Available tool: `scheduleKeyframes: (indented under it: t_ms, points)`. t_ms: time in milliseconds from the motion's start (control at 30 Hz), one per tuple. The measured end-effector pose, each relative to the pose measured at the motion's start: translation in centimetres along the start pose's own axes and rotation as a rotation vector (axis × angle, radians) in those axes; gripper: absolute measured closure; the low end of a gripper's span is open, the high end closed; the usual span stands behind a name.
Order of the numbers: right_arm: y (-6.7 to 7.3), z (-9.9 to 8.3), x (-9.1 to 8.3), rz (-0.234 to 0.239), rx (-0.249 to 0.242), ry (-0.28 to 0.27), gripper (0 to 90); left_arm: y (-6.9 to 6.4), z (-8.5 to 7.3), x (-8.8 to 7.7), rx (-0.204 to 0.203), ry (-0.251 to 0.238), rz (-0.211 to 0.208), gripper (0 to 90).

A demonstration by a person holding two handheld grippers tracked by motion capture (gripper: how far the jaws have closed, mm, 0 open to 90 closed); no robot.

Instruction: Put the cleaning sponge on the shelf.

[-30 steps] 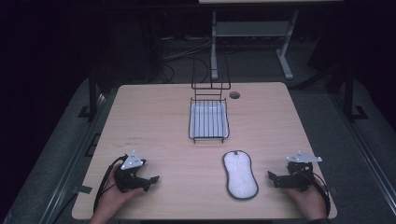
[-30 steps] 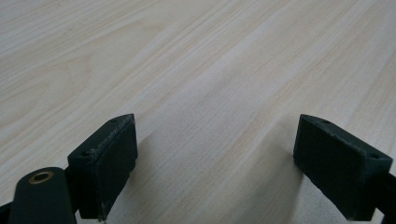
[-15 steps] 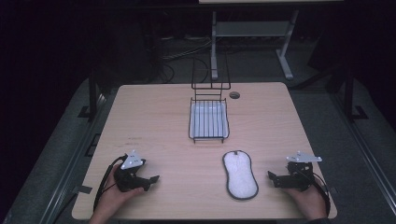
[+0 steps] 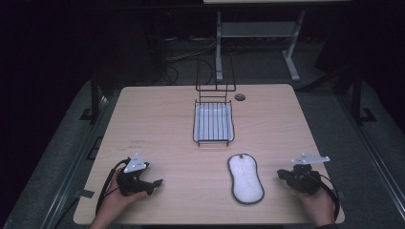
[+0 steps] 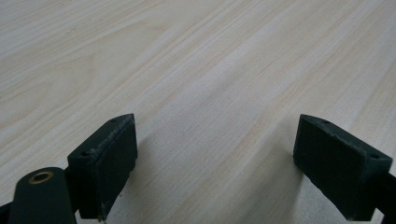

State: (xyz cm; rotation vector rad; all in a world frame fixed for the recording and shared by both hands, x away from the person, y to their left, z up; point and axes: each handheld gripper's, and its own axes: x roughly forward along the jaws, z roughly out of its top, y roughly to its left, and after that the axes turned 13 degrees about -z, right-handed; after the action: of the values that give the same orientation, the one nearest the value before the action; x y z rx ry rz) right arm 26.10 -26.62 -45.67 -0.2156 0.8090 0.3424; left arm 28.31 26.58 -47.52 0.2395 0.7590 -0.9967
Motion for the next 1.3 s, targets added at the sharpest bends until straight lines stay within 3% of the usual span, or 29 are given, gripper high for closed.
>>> scheduleKeyframes:
  t_ms: [133,300,733,1300]
  points:
    - [0.7,0.5,0.0,0.065,-0.003,0.020,89.8,0.0,0.0,0.0,-0.001,-0.001,0.000,12.9]
    - [1.9,1.5,-0.3,0.146,-0.017,-0.003,89.8,0.0,0.0,0.0,-0.002,0.000,0.001,12.9]
    - [5.4,3.5,0.0,0.244,-0.094,-0.048,89.8,0.0,0.0,0.0,-0.003,0.001,0.001,12.9]
    - [11.4,4.9,1.7,0.359,-0.212,-0.026,89.8,0.0,0.0,0.0,-0.002,0.001,0.001,12.9]
